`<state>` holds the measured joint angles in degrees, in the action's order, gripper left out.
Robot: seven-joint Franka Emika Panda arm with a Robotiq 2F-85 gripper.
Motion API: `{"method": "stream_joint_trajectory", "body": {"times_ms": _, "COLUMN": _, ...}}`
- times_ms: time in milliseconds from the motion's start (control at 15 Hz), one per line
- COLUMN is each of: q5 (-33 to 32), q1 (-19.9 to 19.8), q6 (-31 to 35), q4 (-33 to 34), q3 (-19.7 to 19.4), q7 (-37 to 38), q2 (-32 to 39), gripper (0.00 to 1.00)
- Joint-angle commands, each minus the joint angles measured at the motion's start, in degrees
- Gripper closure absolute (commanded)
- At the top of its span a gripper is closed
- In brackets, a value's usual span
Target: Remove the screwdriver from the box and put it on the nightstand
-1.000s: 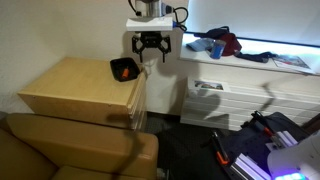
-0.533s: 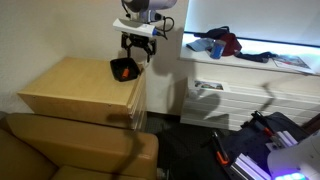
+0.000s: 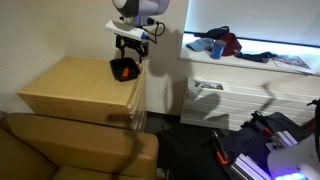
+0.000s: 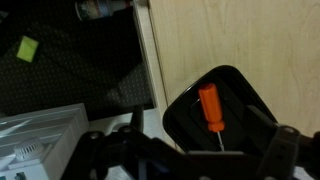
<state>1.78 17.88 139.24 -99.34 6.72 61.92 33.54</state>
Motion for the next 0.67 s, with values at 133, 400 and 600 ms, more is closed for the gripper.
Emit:
{"method": "stream_joint_trajectory", "body": {"times_ms": 133, "q5": 3.26, "q1": 0.14, "q6": 1.59, "q4": -0.75, "q3": -0.16, "q7": -0.56, "q2": 1.62, "gripper": 0.00}}
{"method": "stream_joint_trajectory", "body": {"times_ms": 400, "q5": 7.03, "q1": -0.16, "q6": 5.93, "q4": 0.50, "q3": 0.42, "q7": -1.06, "q2": 4.31, "gripper": 0.00}}
{"method": "stream_joint_trajectory", "body": {"times_ms": 600, "q5": 7.09, "q1": 0.76, "q6": 9.87, "q4": 0.12, "q3": -0.53, "q7": -0.43, "q2": 5.46, "gripper": 0.00}}
